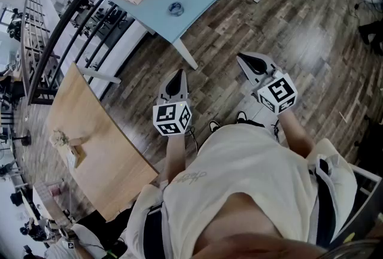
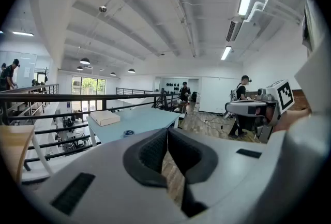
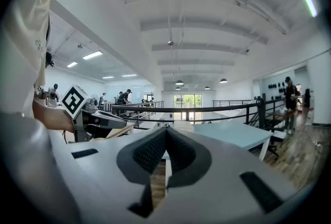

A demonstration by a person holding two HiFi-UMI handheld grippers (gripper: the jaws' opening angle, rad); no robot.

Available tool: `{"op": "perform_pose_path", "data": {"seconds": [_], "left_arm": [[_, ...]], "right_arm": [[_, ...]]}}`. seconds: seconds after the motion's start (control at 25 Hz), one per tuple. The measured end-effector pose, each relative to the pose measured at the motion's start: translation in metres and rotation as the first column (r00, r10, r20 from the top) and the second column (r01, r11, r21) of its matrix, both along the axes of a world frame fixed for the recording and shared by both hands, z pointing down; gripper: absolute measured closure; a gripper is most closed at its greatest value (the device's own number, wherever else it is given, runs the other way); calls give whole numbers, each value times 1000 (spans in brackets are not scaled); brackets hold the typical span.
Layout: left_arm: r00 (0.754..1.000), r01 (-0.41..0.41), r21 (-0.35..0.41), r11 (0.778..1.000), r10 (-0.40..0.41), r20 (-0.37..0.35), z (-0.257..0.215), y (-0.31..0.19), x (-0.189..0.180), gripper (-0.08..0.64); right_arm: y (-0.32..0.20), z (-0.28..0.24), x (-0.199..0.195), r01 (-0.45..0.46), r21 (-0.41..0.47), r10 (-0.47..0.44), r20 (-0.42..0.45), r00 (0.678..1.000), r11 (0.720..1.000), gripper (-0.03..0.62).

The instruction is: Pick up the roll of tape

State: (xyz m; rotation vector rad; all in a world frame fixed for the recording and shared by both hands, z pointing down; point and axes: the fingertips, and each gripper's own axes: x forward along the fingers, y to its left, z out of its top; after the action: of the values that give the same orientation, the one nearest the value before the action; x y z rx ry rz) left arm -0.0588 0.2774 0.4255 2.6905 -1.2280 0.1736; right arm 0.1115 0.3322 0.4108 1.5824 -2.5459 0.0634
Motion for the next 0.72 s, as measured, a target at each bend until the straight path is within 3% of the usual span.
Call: {"op": "perform_pose_path", "data": {"seconds": [0.72], "left_arm": [[999,51,9,999,-51,5,-4,5,-3,540]], "right_arm": [[1,2,11,8,33,-9,22,1000,999,586]]}}
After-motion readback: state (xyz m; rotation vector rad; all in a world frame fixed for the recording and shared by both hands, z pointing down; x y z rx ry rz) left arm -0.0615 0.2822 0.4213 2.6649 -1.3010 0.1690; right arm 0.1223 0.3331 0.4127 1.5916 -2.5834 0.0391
